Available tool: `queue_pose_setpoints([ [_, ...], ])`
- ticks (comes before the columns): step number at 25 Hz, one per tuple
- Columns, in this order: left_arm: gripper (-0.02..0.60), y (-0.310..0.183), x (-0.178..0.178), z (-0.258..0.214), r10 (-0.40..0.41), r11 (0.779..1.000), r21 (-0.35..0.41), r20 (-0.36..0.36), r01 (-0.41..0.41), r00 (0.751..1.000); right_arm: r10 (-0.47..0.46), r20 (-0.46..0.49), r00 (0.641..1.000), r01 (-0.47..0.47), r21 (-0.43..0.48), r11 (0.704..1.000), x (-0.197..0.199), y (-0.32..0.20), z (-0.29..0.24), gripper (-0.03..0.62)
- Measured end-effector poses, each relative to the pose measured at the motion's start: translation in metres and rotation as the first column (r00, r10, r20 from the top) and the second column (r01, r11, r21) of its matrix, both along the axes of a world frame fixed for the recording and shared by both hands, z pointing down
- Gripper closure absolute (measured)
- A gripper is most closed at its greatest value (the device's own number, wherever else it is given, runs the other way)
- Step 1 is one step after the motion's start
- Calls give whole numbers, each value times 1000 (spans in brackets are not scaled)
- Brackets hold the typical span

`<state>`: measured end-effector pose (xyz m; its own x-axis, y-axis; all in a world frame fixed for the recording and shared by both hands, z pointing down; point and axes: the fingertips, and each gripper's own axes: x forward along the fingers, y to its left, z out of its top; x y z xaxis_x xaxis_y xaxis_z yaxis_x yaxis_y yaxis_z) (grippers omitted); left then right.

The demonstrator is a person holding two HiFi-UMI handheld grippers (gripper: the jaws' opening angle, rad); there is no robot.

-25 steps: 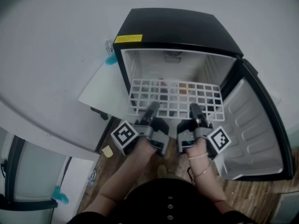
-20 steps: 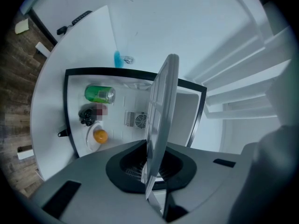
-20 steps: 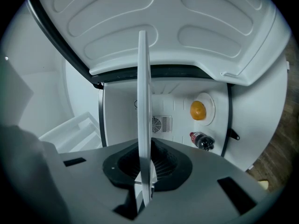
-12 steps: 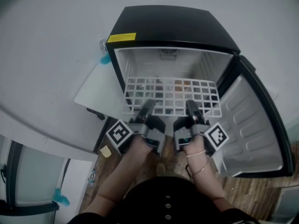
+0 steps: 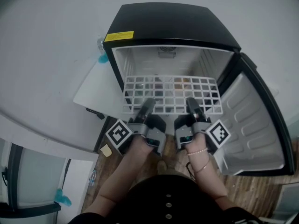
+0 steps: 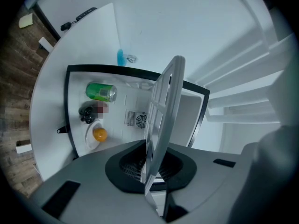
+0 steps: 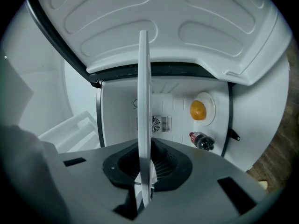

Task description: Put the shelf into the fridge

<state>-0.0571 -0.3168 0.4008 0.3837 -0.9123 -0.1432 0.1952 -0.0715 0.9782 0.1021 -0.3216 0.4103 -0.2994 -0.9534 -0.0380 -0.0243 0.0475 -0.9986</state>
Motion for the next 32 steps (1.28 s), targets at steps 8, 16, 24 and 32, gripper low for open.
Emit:
queue_pose_setpoints([
  [8,548,3,1,-6,4,1000,2,-6,-4,1000,1,9,1000,-1,5,1000,0,0,-6,563],
  [16,548,2,2,-3,1,1000,-4,5,-1,1000,-1,22,1000,1,7,1000,1,-1,-4,563],
  [24,548,2,2,1,-4,1000,9,9,4,1000,13,15,1000,-14,19,1000,2,-1,0,563],
  [32,548,2,2,0,-12,1000,17,7,12,1000,15,10,1000,-16,24,1000,2,-2,-1,563],
])
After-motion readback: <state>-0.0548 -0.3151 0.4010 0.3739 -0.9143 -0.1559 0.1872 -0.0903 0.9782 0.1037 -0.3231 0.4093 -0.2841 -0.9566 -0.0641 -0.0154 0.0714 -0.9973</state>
